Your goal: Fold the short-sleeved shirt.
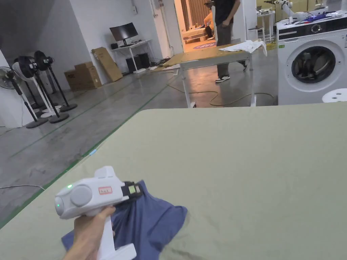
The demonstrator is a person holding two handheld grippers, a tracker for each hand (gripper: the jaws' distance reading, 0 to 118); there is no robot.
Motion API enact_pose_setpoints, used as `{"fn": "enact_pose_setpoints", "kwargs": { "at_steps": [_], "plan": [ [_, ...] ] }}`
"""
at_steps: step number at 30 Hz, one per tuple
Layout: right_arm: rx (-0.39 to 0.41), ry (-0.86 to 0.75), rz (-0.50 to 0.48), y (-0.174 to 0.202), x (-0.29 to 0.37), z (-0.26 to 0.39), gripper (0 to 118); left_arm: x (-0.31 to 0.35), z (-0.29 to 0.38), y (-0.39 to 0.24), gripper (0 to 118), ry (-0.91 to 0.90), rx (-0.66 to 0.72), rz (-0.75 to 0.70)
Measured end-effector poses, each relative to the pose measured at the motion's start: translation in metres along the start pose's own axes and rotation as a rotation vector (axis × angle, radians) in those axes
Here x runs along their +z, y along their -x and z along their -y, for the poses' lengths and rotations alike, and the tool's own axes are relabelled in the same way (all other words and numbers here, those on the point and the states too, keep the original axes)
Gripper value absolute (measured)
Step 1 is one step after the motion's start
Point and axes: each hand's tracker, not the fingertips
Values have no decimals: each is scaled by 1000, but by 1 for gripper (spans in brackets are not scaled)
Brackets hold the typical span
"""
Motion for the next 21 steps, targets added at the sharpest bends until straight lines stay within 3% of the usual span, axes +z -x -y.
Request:
{"fn": "enact_pose_setpoints", "kwargs": {
  "at_steps": [5,9,14,21],
  "plan": [
    [-43,-30,25,-8,17,2,0,-20,-27,-120,0,-18,-197,150],
    [-38,-51,73,-15,30,2,0,-51,2,-229,0,25,-334,318],
    [-26,-69,151,-30,52,3,0,-77,103,-355,0,189,-455,577],
    [-60,-65,235,-46,74,11,0,-56,297,-471,0,511,-597,930]
  ]
}}
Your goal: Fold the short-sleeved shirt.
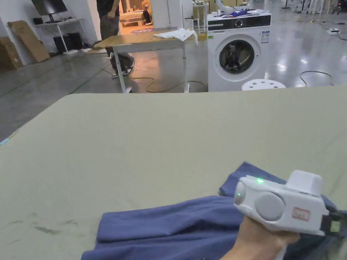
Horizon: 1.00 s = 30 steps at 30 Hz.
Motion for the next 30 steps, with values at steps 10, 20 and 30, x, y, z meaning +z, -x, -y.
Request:
{"fn": "enact_pose_setpoints", "kwargs": {
  "at_steps": [10,20,30],
  "plan": [
    [4,1,2,-6,5,2,0,30,23,-29,65,-21,-64,-53],
    [138,-107,-162,32,-17,-41,0,293,57,-39,70,-402,-390,-712],
    [172,-172,-235,59,-11,-58,0,386,165,-90,0,-489,-237,-905]
  ]
}}
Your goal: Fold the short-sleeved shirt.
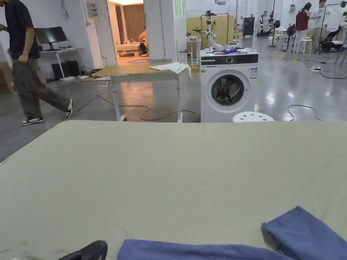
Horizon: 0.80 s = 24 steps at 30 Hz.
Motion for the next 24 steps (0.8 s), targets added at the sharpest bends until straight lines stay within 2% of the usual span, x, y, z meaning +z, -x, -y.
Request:
{"fn": "enact_pose_setpoints", "kwargs": {
  "at_steps": [4,9,12,16,20,24],
  "plan": [
    [22,-8,-12,10,4,0,0,17,8,-3,0,-20,-18,-82],
    [36,-1,-24,14,2,1,0,0,6,6,0,5,46,-59],
    [27,8,-24,13,2,4,0,-14,9,14,0,28,122,15],
    [23,28,-17,9,1,10,0,-47,21,41,0,68,338,154],
    [-6,44,-8,0,0,14,0,-110,31,64,35,232,389,153],
    [-93,94,5,-11,-4,26,0,-196,56,90,48,422,482,141]
  ]
}}
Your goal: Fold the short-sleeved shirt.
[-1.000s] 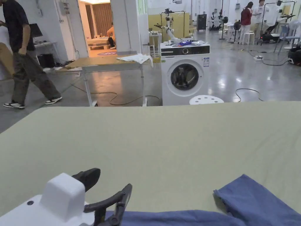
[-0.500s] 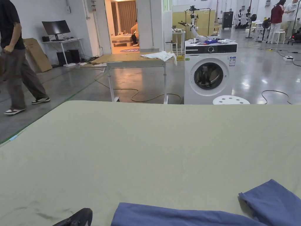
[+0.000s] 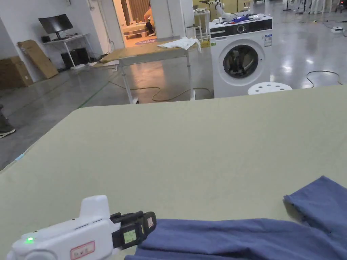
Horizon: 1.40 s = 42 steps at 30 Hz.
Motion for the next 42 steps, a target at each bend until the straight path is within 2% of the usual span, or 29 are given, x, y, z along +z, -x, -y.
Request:
{"fn": "enact_pose_setpoints", "kwargs": {
  "at_steps": [4,6,10,11,14,16,19,20,22,23,24,25,29,33,36,39,40,41,42],
  "plan": [
    [-35,45,30,-11,-4,10,0,-81,-9,37,60,134,85,-163],
    [-27,60,47,-16,-4,12,0,-113,-8,51,61,205,70,-181],
    [-26,88,86,-27,-5,15,0,-145,0,62,61,222,87,-262],
    [-34,94,94,-31,-5,16,0,-150,2,60,59,221,71,-252],
    [-43,113,113,-36,-9,18,0,-159,9,44,37,264,-39,-299],
    [-34,125,124,-36,-13,19,0,-164,12,36,27,261,-114,-327],
    [-15,132,114,-36,-22,16,0,-169,14,29,13,278,-143,-331],
    [-2,133,105,-37,-28,12,0,-172,15,27,6,287,-161,-334],
    [33,125,91,-41,-46,0,0,-175,15,23,2,312,-203,-335],
    [52,131,89,-45,-57,-8,7,-178,15,21,2,324,-217,-342],
    [67,150,83,-51,-73,-16,24,-180,15,19,2,331,-229,-348],
    [89,201,87,-60,-94,-24,48,-182,15,20,2,340,-235,-350],
    [49,275,89,-116,-176,-25,74,-180,13,19,2,356,-227,-346],
    [-27,518,184,-168,-260,-8,73,-177,12,17,2,351,-197,-342],
    [-79,708,140,-187,-293,18,62,-174,12,15,2,353,-188,-342],
    [30,661,167,-172,-289,22,57,-175,11,12,2,360,-200,-344],
    [17,664,169,-170,-286,19,45,-175,11,12,2,361,-199,-345],
    [12,663,166,-169,-284,17,9,-176,10,13,2,359,-195,-345],
    [20,664,170,-169,-282,16,0,-174,9,14,2,351,-185,-344]
  ]
}}
